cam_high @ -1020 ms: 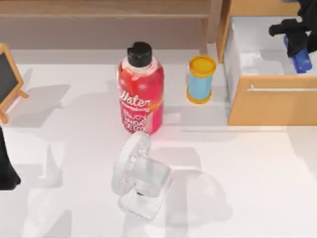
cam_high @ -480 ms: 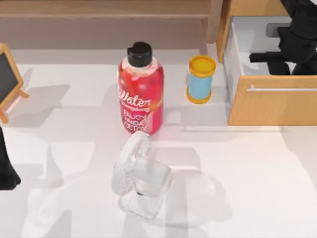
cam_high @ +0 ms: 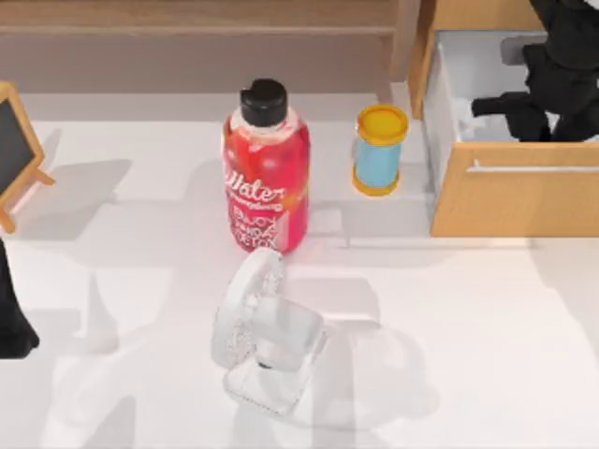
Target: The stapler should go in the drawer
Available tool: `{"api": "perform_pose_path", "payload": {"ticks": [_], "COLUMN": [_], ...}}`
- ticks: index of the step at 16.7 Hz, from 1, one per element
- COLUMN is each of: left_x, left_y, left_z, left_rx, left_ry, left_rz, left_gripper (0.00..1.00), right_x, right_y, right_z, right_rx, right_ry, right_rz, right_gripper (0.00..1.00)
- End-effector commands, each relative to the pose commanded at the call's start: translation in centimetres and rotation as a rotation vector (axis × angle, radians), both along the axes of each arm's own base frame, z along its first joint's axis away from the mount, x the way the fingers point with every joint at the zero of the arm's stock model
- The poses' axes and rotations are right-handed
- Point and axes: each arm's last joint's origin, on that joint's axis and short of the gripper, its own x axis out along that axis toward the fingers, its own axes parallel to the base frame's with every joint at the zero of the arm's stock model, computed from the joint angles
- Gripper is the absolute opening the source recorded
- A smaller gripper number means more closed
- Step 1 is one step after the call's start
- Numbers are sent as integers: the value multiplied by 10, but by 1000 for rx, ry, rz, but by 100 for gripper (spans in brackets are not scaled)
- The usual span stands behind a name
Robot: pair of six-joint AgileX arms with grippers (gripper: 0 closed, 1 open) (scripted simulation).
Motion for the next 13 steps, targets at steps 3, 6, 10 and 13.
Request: {"api": "perform_pose_path", "payload": {"ticks": [3,6,10,13], "left_x": [0,0,0,0], "left_y": [0,0,0,0], "left_z": [0,0,0,0], "left_rx": [0,0,0,0], "left_ry": [0,0,0,0], "left_rz": [0,0,0,0], "left_gripper": [100,100,100,100], "right_x": [0,1,0,-1], "right_y": [-1,-8,-14,-8], "right_z": [-1,-7,-13,-13], "right_rx": [22,104,150,87], "right_ry": [-7,17,49,50], "right_rz": [10,-13,-52,-42], "right_gripper": [0,0,0,0]}}
